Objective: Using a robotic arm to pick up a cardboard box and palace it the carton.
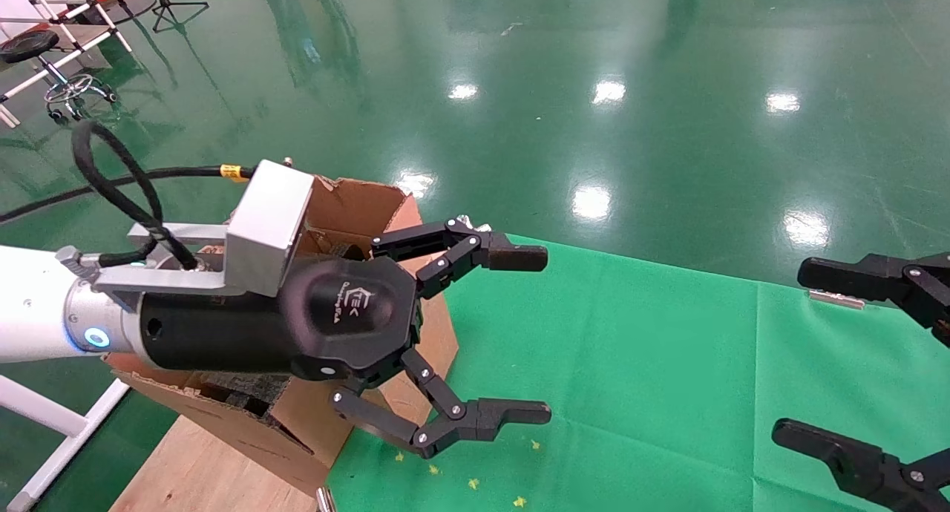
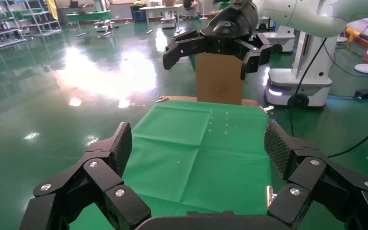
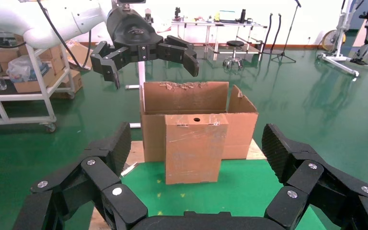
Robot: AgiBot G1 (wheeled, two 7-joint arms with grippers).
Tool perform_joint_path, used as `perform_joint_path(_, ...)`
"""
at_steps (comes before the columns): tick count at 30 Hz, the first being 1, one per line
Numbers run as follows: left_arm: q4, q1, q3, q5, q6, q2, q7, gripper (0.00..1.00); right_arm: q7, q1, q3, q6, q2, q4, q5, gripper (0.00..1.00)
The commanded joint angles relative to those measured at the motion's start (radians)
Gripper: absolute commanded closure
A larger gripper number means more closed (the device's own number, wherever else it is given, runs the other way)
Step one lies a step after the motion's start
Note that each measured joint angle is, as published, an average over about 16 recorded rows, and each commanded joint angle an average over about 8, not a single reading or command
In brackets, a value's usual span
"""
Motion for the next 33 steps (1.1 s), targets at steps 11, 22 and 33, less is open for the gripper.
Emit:
perform_joint_path(11,-0.032,-0.033,0.013,0.107,-0.044,-0.038,0.001,0.0,0.0,0.0,0.0,0.0,0.0,0.0,0.0,1.0)
perform_joint_path(22,-0.063,-0.076,0.047,0.246,-0.089,-0.064,-0.03,0.0,0.0,0.0,0.0,0.001,0.0,0.0,0.0,1.0)
perform_joint_path(33,-0.069,-0.232,0.155,0.619,-0.158,-0.053,-0.194,0.0,0.0,0.0,0.0,0.001,0.0,0.0,0.0,1.0)
